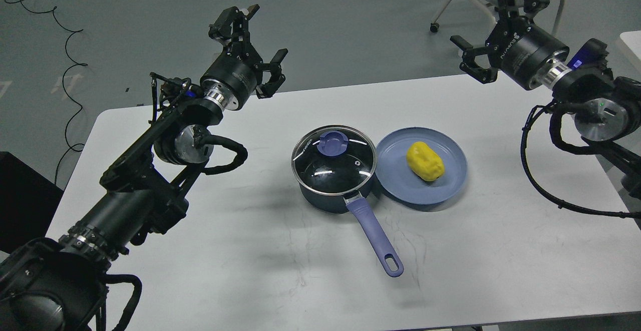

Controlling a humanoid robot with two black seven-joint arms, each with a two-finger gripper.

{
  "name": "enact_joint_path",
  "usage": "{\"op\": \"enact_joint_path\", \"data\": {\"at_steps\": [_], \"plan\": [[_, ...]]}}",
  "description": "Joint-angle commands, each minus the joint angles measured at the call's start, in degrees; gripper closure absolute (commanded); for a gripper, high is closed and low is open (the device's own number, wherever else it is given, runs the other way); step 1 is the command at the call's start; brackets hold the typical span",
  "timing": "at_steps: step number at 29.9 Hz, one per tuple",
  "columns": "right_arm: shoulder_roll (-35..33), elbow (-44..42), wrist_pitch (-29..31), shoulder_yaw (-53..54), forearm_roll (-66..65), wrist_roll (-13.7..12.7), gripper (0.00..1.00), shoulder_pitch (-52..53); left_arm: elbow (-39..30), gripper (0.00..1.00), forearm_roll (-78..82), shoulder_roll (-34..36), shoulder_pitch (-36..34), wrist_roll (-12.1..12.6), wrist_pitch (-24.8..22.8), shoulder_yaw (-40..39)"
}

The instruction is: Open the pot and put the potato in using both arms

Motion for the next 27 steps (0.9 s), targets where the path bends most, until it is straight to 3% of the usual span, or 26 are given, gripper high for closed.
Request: {"op": "enact_joint_path", "data": {"at_steps": [1, 4, 27], "plan": [[1.04, -0.13, -0.65, -0.11, -0.08, -0.44, 0.0, -0.01, -1.08, 0.02, 0.18, 0.1, 1.93, -0.23, -0.96, -0.57], [2.53, -1.09, -0.83, -0.29, -0.17, -1.49, 0.0, 0.08, -1.08, 0.02, 0.1, 0.01, 3.51, -0.14, -1.31, -1.45], [2.8, -1.97, -0.04, 0.24, 0.01, -1.58, 0.0, -0.45, -3.63, 0.02, -0.43, 0.97, 5.89, -0.23, -3.42, -3.91]]}}
